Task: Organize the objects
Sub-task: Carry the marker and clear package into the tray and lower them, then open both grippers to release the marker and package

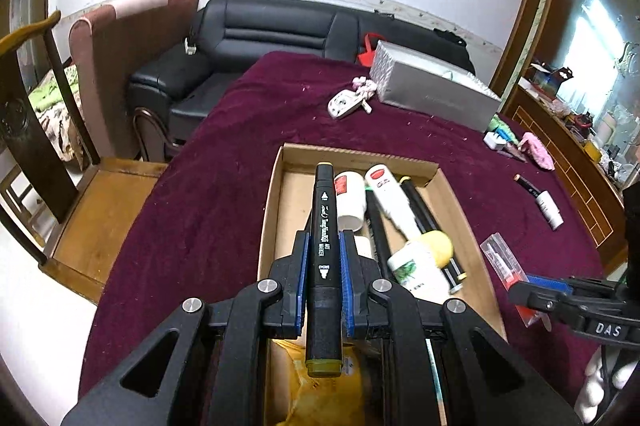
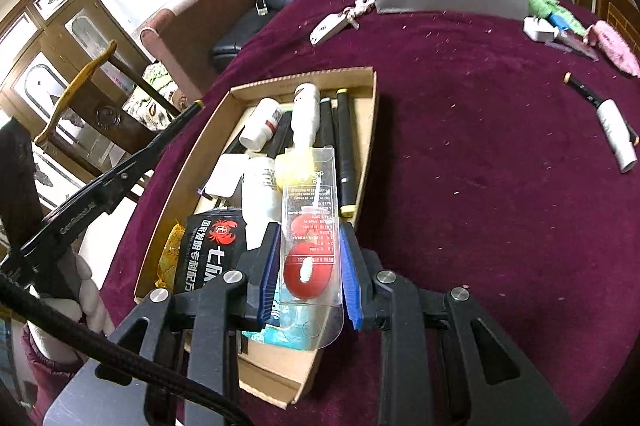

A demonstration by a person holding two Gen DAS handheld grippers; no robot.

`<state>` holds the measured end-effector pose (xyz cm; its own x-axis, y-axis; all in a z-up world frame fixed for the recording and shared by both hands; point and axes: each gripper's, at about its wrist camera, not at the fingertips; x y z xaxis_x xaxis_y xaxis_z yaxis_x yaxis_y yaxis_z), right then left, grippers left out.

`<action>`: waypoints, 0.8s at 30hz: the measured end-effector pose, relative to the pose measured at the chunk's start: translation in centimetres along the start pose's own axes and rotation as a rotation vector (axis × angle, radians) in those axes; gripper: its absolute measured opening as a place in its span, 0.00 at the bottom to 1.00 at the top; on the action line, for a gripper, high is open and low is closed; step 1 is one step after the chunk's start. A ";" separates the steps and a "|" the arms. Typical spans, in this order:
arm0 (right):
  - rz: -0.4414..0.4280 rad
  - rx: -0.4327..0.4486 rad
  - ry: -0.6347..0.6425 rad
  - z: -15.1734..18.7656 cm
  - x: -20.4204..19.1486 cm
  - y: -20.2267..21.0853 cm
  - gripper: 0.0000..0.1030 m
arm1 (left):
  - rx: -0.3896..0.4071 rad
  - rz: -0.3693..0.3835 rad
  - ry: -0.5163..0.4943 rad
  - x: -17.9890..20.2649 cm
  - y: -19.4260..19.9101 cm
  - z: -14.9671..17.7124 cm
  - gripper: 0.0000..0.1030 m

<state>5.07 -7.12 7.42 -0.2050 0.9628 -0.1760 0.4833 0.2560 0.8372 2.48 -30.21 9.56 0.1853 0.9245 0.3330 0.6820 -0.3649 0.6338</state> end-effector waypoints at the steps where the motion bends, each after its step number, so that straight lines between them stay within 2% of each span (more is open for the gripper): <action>1: -0.003 -0.008 0.003 0.0 -0.1 -0.3 0.25 | -0.007 0.000 0.004 -0.3 -0.4 0.1 0.11; 12: -0.013 -0.064 0.013 0.2 -1.3 -2.9 0.25 | -0.079 0.004 0.024 -1.5 -4.0 0.1 0.11; 24: 0.014 -0.072 0.029 0.4 -1.6 -4.2 0.25 | -0.135 0.005 0.045 -2.1 -5.9 -0.4 0.11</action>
<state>3.75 -9.73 4.01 -0.2234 0.9631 -0.1499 0.4240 0.2345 0.8748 -2.24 -30.09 5.44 0.1544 0.9179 0.3655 0.5788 -0.3838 0.7195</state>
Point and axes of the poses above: each gripper's, at about its wrist camera, not at the fingertips, and y roughly against the way its jaws point, x to its right, z to its underside, and after that the axes turned 13 degrees about z, right-handed
